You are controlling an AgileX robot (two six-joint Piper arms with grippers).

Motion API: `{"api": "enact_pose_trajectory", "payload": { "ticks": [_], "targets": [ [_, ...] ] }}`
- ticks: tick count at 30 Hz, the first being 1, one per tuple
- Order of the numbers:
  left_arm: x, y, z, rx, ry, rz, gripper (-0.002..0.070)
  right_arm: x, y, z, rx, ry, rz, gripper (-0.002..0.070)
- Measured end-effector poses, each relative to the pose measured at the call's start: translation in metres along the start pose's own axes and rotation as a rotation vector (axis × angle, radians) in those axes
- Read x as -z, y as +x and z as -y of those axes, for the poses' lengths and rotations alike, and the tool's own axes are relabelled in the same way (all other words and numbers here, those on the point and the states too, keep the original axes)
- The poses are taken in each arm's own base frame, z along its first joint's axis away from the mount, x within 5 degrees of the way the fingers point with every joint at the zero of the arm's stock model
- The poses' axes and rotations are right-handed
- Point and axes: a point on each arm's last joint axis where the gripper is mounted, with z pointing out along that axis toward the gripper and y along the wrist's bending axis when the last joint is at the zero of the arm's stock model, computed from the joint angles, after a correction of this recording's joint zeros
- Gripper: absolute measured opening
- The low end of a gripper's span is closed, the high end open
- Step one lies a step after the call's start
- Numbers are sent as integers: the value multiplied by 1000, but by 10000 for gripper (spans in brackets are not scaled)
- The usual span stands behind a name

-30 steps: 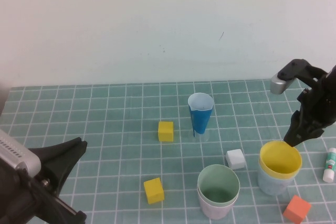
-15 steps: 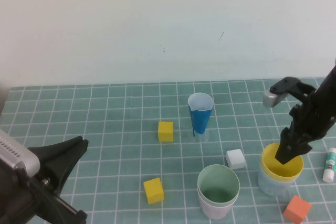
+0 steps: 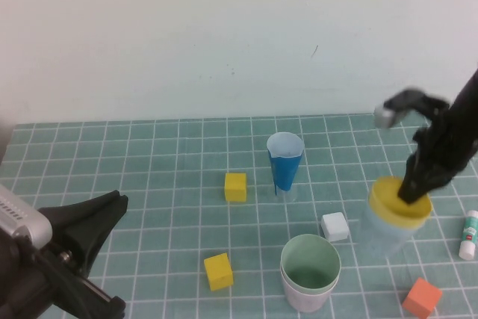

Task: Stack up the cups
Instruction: Pick up the blue cup, then place the blue cup on the green cup

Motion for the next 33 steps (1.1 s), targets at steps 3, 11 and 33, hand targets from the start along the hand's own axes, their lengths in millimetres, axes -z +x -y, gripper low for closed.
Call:
{"api": "enact_pose_trajectory", "payload": {
  "ticks": [3, 11, 33],
  "targets": [
    [0, -1, 0, 9, 5, 8, -1, 40, -12, -11, 40, 48, 75, 32],
    [0, -1, 0, 10, 5, 10, -1, 76, -40, -95, 248, 64, 142, 31],
    [0, -1, 0, 10, 5, 10, -2, -3, -68, -136, 366, 118, -80, 31]
  ]
}}
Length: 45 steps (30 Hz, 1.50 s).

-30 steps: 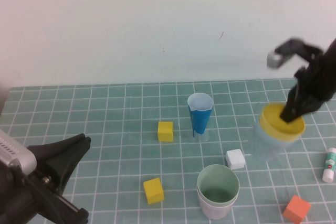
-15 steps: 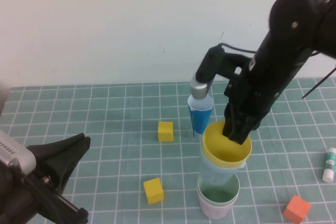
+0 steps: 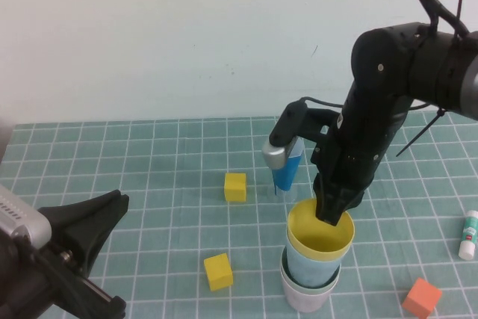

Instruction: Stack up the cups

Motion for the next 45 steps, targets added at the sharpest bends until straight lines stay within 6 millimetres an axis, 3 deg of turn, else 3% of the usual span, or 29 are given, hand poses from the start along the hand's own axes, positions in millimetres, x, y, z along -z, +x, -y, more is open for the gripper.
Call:
{"api": "enact_pose_trajectory", "payload": {
  "ticks": [7, 14, 17, 21, 25, 27, 32, 35, 40, 45],
  "targets": [
    [0, 0, 0, 0, 0, 0, -2, 0, -1, -2, -3, -20, 11, 47],
    [0, 0, 0, 0, 0, 0, -2, 0, -2, -3, -63, -24, 13, 244],
    [0, 0, 0, 0, 0, 0, -2, 4, -3, -2, -68, -23, 4, 284],
    [0, 0, 0, 0, 0, 0, -2, 27, -6, 3, -41, 52, -7, 251],
    [0, 0, 0, 0, 0, 0, -2, 71, -2, 1, -35, 195, 35, 108],
    [0, 0, 0, 0, 1, 2, -2, 100, 8, -2, -66, 280, 61, 45],
    [0, -3, 2, 0, 17, 31, -2, 167, 39, -20, -128, 492, 206, 6],
    [0, -3, 2, 0, 18, 33, -2, 190, 61, -42, -115, 562, 322, 2],
    [0, -3, 2, 0, 19, 33, -2, 191, 108, -78, -101, 620, 439, 0],
    [0, -1, 1, 0, 10, 16, -2, 159, 165, -114, -120, 641, 519, 0]
  ]
}}
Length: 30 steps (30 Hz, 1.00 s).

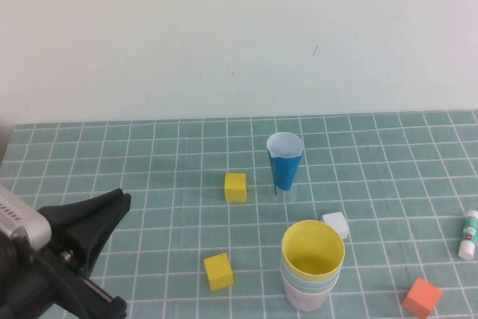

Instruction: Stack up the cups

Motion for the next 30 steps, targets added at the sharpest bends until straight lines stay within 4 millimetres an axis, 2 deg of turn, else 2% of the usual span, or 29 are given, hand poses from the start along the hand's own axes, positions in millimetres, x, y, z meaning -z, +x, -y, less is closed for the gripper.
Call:
{"api": "enact_pose_trajectory", "payload": {
  "ticks": [5, 8, 13, 18, 30],
  "targets": [
    [0, 1, 0, 0, -4, -8, -2, 13, 62, -32, -23, 17, 67, 0],
    [0, 1, 0, 0, -5, -9, -2, 18, 92, -49, -53, 9, 95, 0],
    [0, 2, -1, 0, -14, -26, -2, 26, 125, -67, -91, 17, 165, 0],
    [0, 3, -2, 0, -18, -32, -2, 31, 135, -73, -110, 21, 206, -1],
    [0, 3, -2, 0, -20, -35, -2, 30, 136, -73, -111, 17, 201, -1]
  ]
}}
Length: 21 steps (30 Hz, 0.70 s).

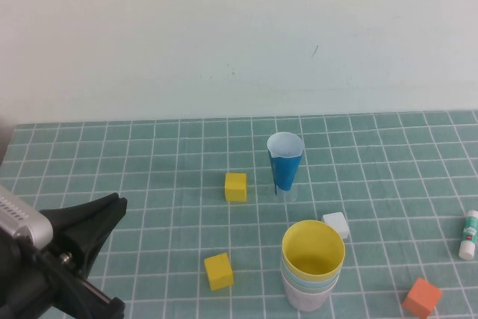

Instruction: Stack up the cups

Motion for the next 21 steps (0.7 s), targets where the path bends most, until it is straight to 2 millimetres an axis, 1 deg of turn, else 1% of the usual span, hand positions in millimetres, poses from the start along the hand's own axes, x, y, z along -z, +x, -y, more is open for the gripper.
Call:
{"api": "enact_pose_trajectory", "payload": {
  "ticks": [6, 10, 14, 17, 21],
  "targets": [
    [0, 1, 0, -2, 0, -2, -2, 0, 0, 0, -2, 0, 0, -1],
    [2, 2, -1, -83, -7, -9, -2, 0, 0, 0, -2, 0, 0, -1],
    [17, 9, -3, -88, -32, 36, -2, 0, 0, 0, -2, 1, 1, -1],
    [31, 18, -6, -32, -69, 102, -2, 0, 0, 0, -2, 0, 2, -1],
    [44, 34, -8, 44, -117, 199, -2, 1, 0, 0, -4, 0, 5, -1]
  ]
}}
